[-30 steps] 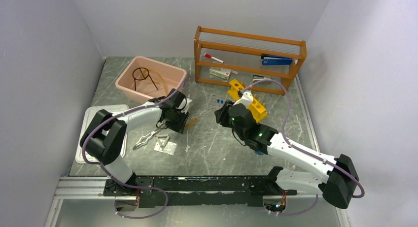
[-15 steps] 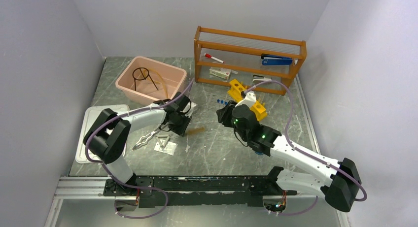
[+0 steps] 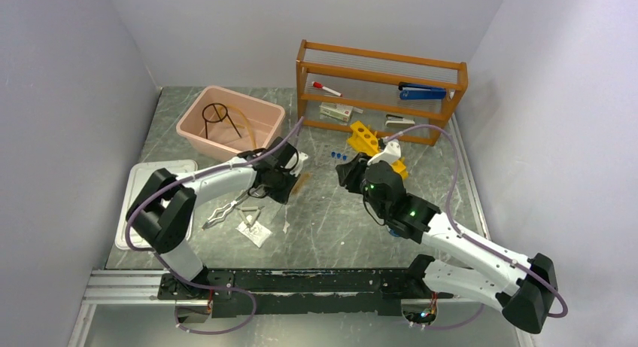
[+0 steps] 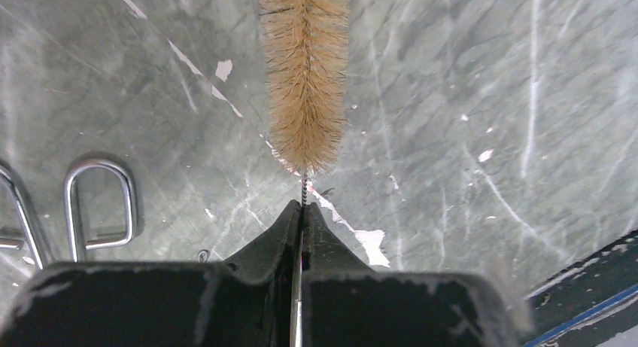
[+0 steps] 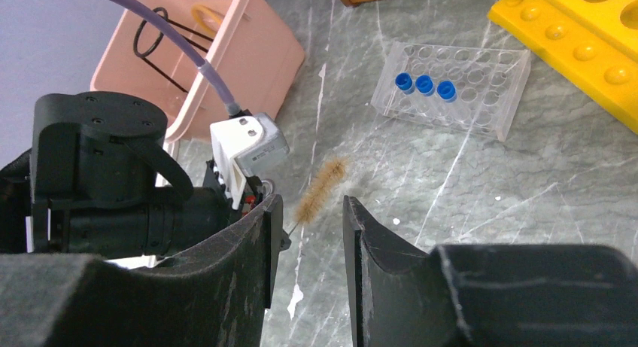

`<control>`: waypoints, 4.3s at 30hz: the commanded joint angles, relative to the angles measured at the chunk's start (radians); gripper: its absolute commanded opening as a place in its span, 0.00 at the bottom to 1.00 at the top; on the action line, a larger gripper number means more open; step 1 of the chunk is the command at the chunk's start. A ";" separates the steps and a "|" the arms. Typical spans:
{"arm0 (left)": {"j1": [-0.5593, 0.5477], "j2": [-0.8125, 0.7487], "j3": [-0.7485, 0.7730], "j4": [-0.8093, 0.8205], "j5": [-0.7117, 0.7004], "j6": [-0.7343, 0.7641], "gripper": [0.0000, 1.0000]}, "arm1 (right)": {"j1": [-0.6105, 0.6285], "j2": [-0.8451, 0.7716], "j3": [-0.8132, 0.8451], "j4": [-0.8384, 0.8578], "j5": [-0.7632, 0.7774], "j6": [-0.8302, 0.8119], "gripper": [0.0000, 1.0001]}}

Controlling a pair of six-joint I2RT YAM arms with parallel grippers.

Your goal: Organize the chemistry lab equipment

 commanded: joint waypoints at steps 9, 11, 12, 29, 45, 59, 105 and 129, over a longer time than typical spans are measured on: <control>-0.005 -0.289 0.079 0.107 -0.154 -0.175 0.05 | -0.006 -0.087 0.032 -0.079 0.031 -0.050 0.39; -0.005 -0.323 0.106 0.120 -0.237 -0.223 0.05 | -0.006 -0.090 0.042 -0.084 0.026 -0.058 0.39; -0.004 -0.334 0.123 0.121 -0.281 -0.246 0.05 | -0.006 -0.091 0.046 -0.088 0.024 -0.060 0.39; 0.187 -0.079 0.595 -0.431 -0.834 -1.186 0.05 | -0.006 -0.033 0.076 -0.085 0.004 -0.030 0.39; 0.453 0.072 0.622 -0.503 -0.623 -1.353 0.05 | -0.006 0.042 0.099 -0.060 0.008 -0.050 0.39; 0.496 0.122 0.528 -0.426 -0.483 -1.334 0.11 | -0.006 0.046 0.101 -0.045 0.008 -0.069 0.39; 0.479 -0.692 -0.304 -0.156 -0.068 -0.595 0.56 | -0.007 0.126 0.061 0.050 -0.104 -0.081 0.42; 0.421 -0.456 -0.518 0.107 -0.032 -0.658 0.37 | -0.008 0.133 0.063 0.059 -0.093 -0.092 0.42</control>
